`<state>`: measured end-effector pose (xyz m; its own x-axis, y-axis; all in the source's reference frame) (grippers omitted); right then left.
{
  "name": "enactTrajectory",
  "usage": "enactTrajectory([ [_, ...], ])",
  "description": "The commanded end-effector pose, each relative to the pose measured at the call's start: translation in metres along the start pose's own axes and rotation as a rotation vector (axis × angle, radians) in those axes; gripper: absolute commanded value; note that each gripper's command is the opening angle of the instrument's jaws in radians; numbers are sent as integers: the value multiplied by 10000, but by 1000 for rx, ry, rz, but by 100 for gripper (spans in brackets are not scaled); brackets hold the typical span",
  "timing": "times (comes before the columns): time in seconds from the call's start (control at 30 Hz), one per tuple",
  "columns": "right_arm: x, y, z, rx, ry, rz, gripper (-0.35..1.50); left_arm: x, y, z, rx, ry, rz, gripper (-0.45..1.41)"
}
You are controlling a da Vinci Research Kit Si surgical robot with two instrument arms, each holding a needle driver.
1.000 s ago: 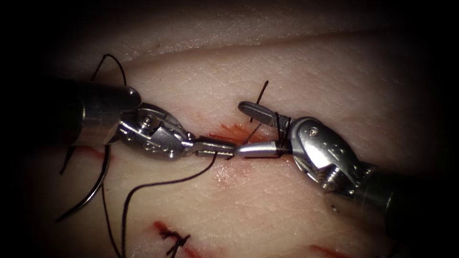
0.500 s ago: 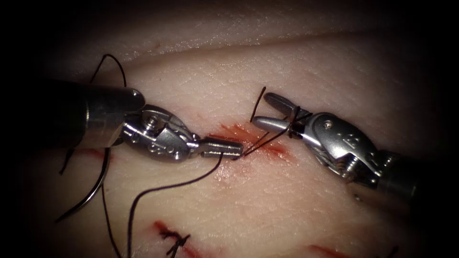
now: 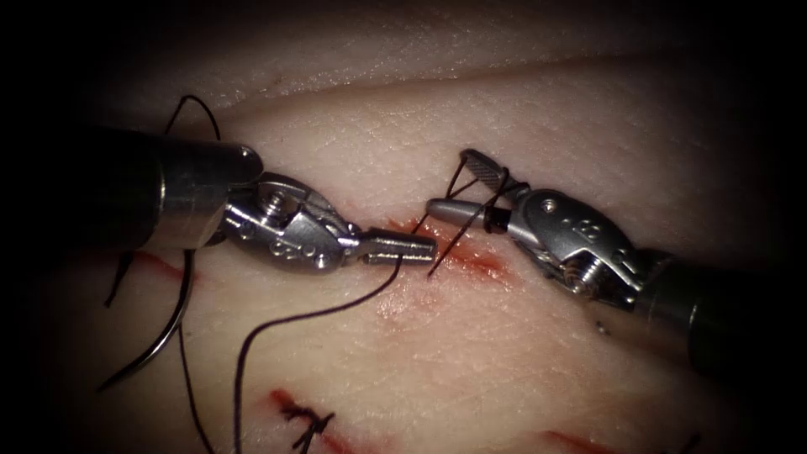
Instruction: Wound Closure
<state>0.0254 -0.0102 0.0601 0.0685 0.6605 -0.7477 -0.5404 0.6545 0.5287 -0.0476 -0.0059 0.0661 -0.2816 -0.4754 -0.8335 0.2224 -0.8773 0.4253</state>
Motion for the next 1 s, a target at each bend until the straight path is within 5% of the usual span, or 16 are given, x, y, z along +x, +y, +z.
enactTrajectory([
  [0.03, 0, -1, 10, 3, 3, 1, 72, -3, -2, 8, 1, 2, 0, -45],
  [0.63, 4, -2, 22, 32, 11, 70, 41, -5, 27, 16, -8, -4, -24, -45],
  [0.73, 3, -1, 25, 21, 12, 105, -35, -2, 26, 16, -7, -2, -27, -45],
  [1.0, 0, -13, 15, 2, 9, 74, -35, -1, 17, 7, -4, 16, -35, -45],
])
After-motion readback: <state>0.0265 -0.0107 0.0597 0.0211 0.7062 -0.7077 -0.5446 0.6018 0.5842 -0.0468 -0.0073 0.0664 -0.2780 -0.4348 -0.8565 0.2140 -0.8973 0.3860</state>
